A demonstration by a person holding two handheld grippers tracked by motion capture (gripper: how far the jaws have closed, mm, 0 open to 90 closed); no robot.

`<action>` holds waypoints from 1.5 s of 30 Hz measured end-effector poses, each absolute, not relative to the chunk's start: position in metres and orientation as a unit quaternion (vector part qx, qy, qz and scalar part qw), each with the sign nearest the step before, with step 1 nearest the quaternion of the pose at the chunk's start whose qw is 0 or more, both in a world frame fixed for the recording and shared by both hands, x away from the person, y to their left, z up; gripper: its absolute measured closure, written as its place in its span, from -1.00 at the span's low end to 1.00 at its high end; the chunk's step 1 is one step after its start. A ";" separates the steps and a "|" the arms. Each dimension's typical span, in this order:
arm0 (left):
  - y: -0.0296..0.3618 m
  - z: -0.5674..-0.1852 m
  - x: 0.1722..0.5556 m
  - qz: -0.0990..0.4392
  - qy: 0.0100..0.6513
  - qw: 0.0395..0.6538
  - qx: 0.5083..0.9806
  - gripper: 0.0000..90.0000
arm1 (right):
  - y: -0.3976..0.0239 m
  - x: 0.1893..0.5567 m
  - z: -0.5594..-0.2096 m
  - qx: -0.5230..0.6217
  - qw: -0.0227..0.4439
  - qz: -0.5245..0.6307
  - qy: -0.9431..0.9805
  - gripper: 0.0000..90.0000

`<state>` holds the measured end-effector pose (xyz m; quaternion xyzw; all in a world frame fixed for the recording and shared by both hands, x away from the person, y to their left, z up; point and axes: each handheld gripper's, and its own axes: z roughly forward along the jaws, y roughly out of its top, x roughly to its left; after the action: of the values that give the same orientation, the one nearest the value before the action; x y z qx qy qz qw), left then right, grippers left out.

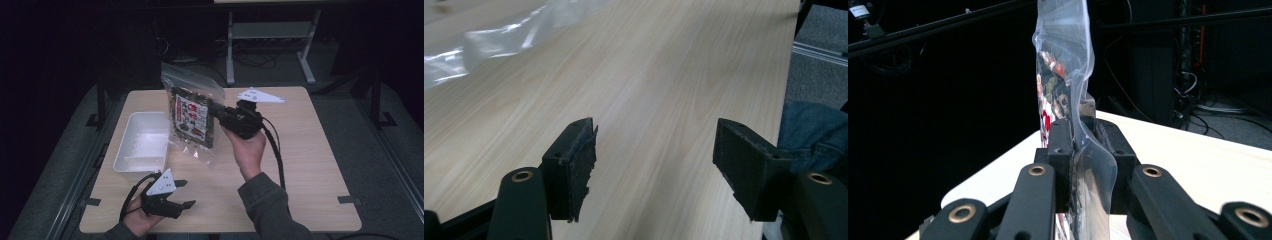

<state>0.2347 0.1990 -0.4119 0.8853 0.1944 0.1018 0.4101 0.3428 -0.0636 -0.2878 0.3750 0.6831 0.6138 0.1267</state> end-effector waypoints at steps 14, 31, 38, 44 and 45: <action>0.225 -0.413 0.229 0.108 0.207 0.406 0.884 -0.29 | 0.008 0.366 -0.287 0.370 0.126 0.624 0.677 0.74; 0.244 -0.413 0.223 0.113 0.217 0.412 0.878 -0.31 | 0.073 0.390 -0.295 0.388 0.142 0.617 0.670 0.74; 0.244 -0.412 0.222 0.113 0.211 0.414 0.878 -0.31 | 0.092 0.404 -0.310 0.408 0.145 0.603 0.670 0.74; 0.246 -0.413 0.223 0.113 0.211 0.414 0.878 -0.33 | 0.103 0.408 -0.319 0.411 0.156 0.594 0.673 0.74; 0.246 -0.413 0.223 0.112 0.211 0.414 0.878 -0.33 | 0.109 0.408 -0.322 0.408 0.162 0.591 0.677 0.74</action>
<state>0.2228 0.2457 -0.4128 0.8784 0.2109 0.1124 0.4140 0.4084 0.1091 -0.3224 0.4076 0.6770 0.5909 0.1623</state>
